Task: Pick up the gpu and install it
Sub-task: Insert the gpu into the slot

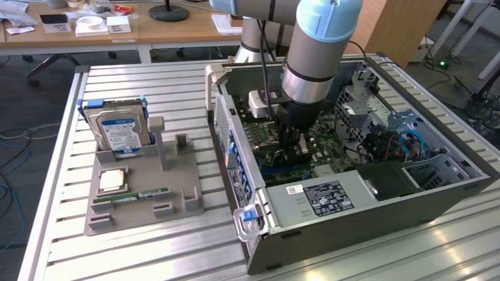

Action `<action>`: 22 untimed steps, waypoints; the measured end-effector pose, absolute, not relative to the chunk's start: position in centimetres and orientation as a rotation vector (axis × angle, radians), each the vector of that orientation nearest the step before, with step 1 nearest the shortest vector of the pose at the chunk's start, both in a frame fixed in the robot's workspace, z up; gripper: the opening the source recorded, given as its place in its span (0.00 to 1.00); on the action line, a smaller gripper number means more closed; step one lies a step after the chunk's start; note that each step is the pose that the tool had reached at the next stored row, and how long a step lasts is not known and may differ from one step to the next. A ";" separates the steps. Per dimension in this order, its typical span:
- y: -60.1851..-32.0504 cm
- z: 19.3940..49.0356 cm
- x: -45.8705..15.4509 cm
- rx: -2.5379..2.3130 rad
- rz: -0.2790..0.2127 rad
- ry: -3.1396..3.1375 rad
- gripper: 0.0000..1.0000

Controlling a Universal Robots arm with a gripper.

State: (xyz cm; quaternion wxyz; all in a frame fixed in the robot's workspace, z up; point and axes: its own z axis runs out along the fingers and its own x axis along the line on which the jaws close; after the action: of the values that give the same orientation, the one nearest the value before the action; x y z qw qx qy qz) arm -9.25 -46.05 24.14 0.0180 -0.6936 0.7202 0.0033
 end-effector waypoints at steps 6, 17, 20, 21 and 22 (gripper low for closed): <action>-46.1 24.1 -9.3 -2.155 0.010 2.236 0.34; -46.1 24.1 -9.3 -2.155 0.010 2.236 0.34; -46.1 24.2 -9.3 -2.155 0.009 2.237 0.26; -46.1 24.2 -9.3 -2.155 0.010 2.236 0.26; -46.1 24.2 -9.3 -2.155 0.010 2.236 0.26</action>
State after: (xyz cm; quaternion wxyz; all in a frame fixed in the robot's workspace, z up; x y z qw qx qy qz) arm -9.30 -46.06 24.15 0.0180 -0.6937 0.7200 0.0031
